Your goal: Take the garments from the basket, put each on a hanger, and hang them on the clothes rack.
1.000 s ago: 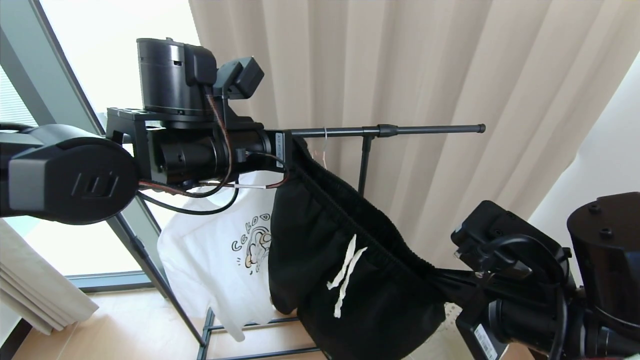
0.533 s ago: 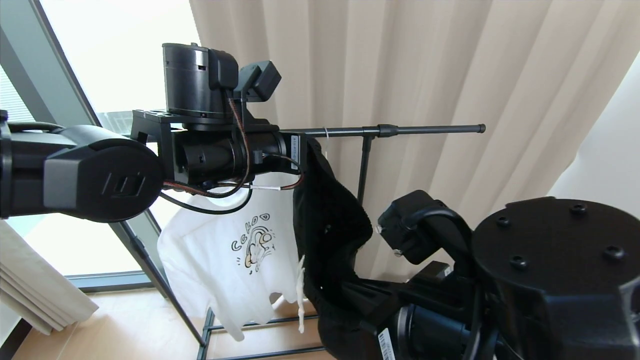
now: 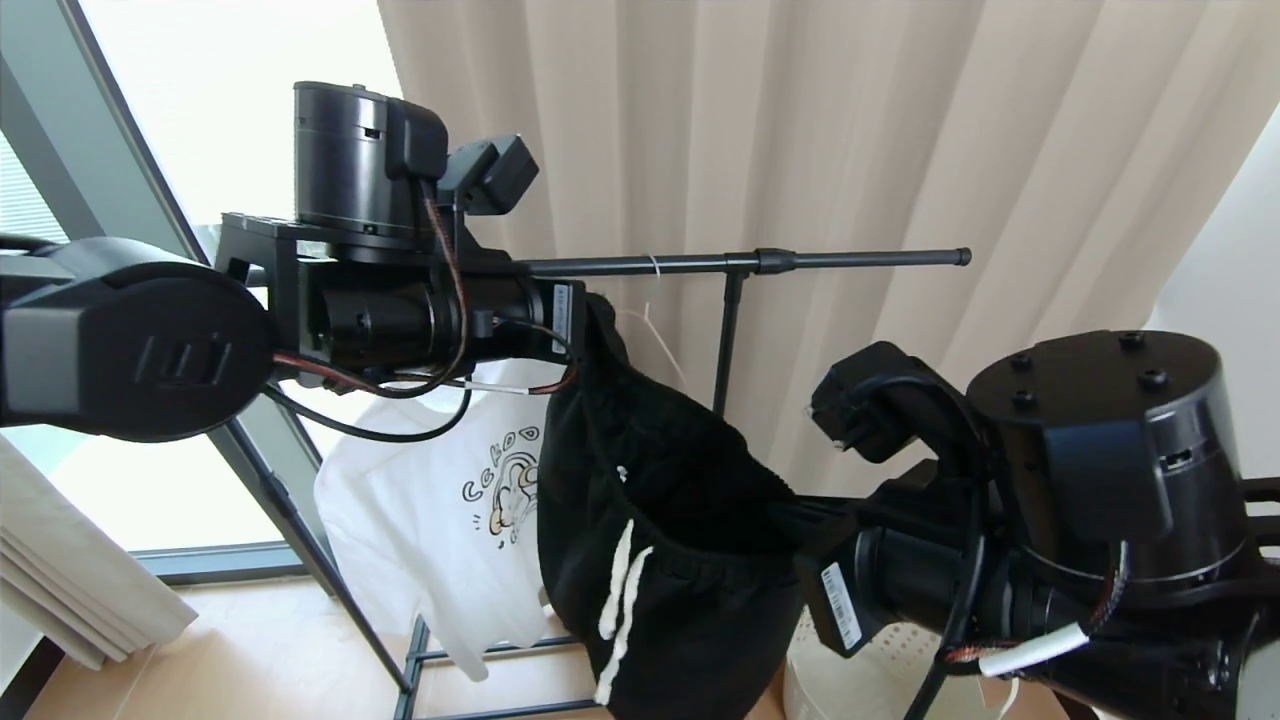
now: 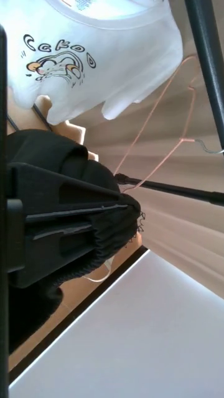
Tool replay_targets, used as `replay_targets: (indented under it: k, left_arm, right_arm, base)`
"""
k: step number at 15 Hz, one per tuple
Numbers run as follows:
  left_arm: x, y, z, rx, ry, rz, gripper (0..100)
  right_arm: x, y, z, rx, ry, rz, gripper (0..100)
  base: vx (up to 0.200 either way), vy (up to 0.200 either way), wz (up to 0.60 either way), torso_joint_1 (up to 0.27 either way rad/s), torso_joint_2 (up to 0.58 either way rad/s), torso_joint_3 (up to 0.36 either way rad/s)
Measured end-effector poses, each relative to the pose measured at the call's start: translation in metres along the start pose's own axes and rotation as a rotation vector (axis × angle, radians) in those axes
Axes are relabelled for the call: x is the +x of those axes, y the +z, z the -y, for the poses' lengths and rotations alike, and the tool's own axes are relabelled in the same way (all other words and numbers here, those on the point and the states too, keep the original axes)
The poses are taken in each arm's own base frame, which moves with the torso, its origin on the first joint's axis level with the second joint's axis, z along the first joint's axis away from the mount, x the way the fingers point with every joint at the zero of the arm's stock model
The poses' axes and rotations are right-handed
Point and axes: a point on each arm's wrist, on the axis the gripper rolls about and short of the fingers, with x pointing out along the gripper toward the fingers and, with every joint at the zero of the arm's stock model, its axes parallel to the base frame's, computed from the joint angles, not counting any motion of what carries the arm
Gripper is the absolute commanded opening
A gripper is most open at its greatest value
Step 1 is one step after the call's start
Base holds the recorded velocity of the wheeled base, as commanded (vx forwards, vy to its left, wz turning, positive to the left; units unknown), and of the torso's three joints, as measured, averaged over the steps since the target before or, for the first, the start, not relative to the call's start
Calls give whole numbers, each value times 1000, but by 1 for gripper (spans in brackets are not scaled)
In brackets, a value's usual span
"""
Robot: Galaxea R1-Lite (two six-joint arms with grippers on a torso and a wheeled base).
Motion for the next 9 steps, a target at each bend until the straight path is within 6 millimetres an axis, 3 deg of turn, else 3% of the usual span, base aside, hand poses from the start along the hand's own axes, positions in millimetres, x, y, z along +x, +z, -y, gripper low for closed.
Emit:
replay_targets:
  k: [4, 9]
  left_arm:
    - [-30, -12, -13, 91, 45, -93, 0]
    - [-70, -72, -10, 167, 30, -254, 0]
  right_arm:
    - [11, 5, 45, -3, -154, -7, 0]
    - [50, 41, 58, 60, -244, 40, 0]
  base:
    - [0, 0, 0, 0, 0, 0]
    - [0, 0, 0, 0, 0, 0]
